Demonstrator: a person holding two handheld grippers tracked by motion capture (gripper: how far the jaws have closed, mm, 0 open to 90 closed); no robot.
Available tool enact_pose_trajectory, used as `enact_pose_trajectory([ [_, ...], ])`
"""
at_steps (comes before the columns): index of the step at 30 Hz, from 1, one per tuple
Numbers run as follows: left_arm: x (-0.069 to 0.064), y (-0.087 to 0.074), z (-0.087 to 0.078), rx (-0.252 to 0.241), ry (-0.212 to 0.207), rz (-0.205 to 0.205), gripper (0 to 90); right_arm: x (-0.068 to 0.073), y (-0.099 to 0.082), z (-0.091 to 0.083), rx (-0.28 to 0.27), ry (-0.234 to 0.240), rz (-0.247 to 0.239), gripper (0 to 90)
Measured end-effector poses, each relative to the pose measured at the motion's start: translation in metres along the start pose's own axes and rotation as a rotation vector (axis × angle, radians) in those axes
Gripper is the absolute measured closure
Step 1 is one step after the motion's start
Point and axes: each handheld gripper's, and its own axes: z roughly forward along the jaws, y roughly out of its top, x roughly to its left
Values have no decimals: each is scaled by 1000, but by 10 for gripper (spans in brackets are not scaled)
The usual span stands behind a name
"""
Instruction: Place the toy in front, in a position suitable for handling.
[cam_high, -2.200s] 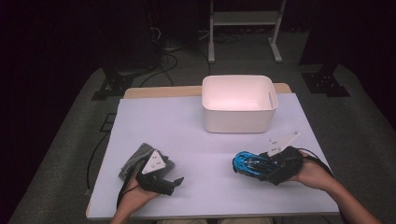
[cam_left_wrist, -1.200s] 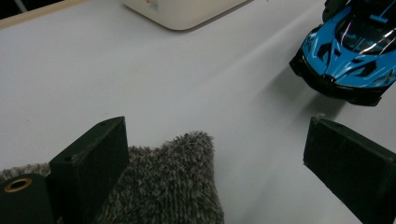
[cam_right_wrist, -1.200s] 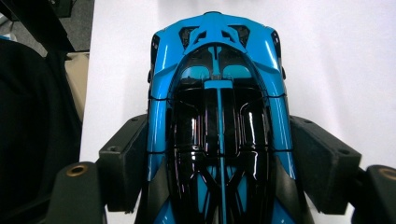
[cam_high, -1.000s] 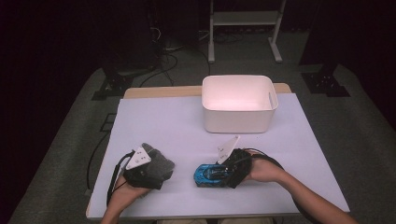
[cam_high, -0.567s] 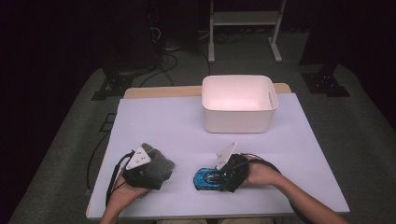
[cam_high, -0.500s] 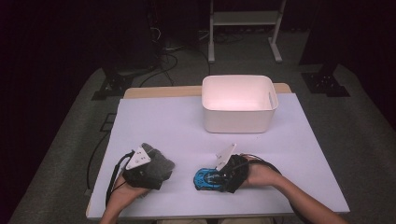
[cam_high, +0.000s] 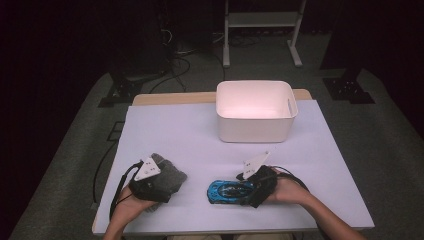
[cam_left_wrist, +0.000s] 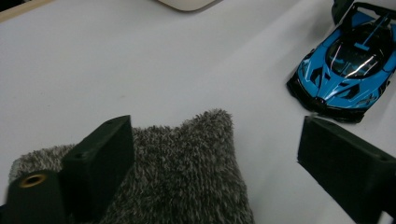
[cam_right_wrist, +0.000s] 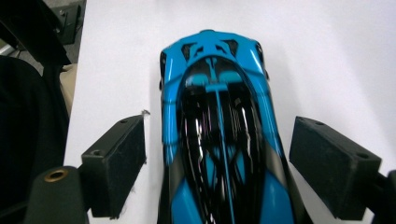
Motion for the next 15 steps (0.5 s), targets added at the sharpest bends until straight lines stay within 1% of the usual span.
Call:
enact_pose_trajectory([
  [3, 0, 2, 3, 31, -3, 23, 155, 2, -10, -11, -20, -22, 10, 174],
  [4, 0, 2, 3, 31, -3, 23, 189, 2, -10, -11, -20, -22, 10, 174],
  [5, 0, 1, 7, 47, -18, 40, 218, 4, -18, -18, -39, -41, 16, 173],
  [6, 0, 2, 10, 58, -21, 40, 230, 4, -22, -22, -57, -42, 28, 173],
  [7, 0, 2, 10, 58, -21, 40, 245, 4, -22, -22, -57, -42, 28, 173],
  [8, 2, 2, 13, 79, -26, 49, 245, 5, -25, -25, -73, -45, 38, 173],
  [9, 4, 2, 17, 98, -33, 50, 293, 7, -30, -31, -97, -64, 39, 172],
  [10, 6, 1, 20, 108, -39, 42, 309, 8, -32, -33, -103, -69, 41, 172],
  [11, 6, 1, 20, 108, -39, 42, 327, 8, -35, -34, -109, -74, 45, 172],
  [12, 8, 0, 23, 124, -42, 36, 354, 8, -37, -35, -110, -75, 48, 169],
  [13, 8, 0, 23, 124, -42, 36, 376, 8, -37, -35, -110, -75, 48, 169],
  [14, 9, -2, 26, 142, -43, 32, 404, 7, -42, -33, -106, -79, 55, 168],
  [15, 9, -2, 26, 142, -43, 32, 429, 6, -43, -32, -105, -79, 55, 169],
])
